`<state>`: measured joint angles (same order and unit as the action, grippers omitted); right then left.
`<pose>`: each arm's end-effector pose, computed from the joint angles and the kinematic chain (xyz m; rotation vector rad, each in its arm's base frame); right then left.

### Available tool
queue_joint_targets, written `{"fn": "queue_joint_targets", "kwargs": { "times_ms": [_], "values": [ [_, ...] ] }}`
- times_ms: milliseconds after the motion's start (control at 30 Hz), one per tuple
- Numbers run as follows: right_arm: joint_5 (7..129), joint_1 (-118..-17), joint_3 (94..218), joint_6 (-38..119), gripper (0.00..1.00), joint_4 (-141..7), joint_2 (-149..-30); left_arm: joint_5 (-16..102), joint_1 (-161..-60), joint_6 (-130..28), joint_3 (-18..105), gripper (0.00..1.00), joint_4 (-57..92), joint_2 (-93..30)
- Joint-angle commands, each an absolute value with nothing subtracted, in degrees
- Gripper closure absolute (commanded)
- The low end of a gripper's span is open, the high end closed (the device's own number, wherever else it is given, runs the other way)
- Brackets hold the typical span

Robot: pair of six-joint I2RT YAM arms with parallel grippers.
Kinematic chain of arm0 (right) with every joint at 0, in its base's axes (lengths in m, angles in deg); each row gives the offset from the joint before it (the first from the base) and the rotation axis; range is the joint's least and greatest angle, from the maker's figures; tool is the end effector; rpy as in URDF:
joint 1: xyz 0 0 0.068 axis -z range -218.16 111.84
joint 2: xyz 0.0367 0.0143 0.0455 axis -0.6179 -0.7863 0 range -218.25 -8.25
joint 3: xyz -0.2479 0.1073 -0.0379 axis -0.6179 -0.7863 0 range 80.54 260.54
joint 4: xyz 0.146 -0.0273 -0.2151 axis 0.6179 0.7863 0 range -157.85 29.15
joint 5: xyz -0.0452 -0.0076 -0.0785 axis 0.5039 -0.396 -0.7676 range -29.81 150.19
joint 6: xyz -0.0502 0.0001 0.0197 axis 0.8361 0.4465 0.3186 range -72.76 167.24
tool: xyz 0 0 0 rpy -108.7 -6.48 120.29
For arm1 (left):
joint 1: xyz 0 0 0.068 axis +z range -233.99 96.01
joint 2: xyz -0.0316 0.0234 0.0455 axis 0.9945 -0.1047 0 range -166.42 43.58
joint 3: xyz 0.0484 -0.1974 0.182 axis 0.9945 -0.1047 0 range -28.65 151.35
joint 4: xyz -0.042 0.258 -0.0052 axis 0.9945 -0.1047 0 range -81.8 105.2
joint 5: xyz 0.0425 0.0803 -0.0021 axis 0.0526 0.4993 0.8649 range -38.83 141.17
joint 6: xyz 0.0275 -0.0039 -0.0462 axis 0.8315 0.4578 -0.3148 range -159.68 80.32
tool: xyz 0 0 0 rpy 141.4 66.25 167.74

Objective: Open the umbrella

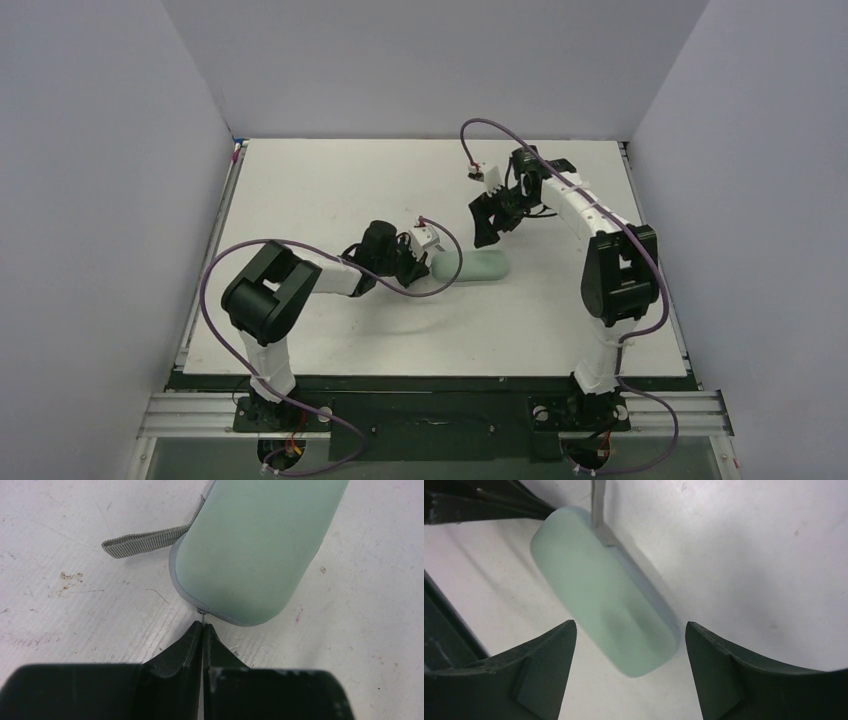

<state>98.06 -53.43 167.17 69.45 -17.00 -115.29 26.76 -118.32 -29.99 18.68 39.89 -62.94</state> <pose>0.3615 0.1213 0.2400 -0.9923 2.4587 0.8799 0.2888 -0.2150 0.1266 1.0487 1.9312 -0.7065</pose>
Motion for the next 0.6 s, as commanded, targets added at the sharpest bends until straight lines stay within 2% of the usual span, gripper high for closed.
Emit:
{"fn": "queue_joint_targets", "kwargs": {
  "times_ms": [0,367,433,500,533,567],
  "values": [
    [98.59,-53.88,177.30,80.15,0.25,-8.87,-122.73,23.65,-117.79,-28.21,20.08,1.00,40.60,-63.72],
    [104.15,-58.16,179.96,85.83,0.26,-0.66,-131.43,23.29,-117.22,-27.50,19.94,1.00,41.66,-63.66],
    [104.33,-58.19,179.80,85.36,0.32,-0.75,-132.61,22.85,-117.20,-26.98,19.70,1.00,41.88,-63.46],
    [104.49,-58.03,179.74,84.85,0.44,-0.75,-133.69,22.27,-117.29,-26.15,19.19,1.00,41.98,-62.93],
    [104.62,-57.74,179.71,84.72,0.55,-0.81,-134.22,22.13,-117.30,-25.89,18.68,1.00,41.94,-62.72],
    [104.64,-57.57,179.58,84.34,0.61,-0.90,-134.43,21.78,-117.26,-25.58,18.40,1.00,41.93,-62.25]
  ]
}}
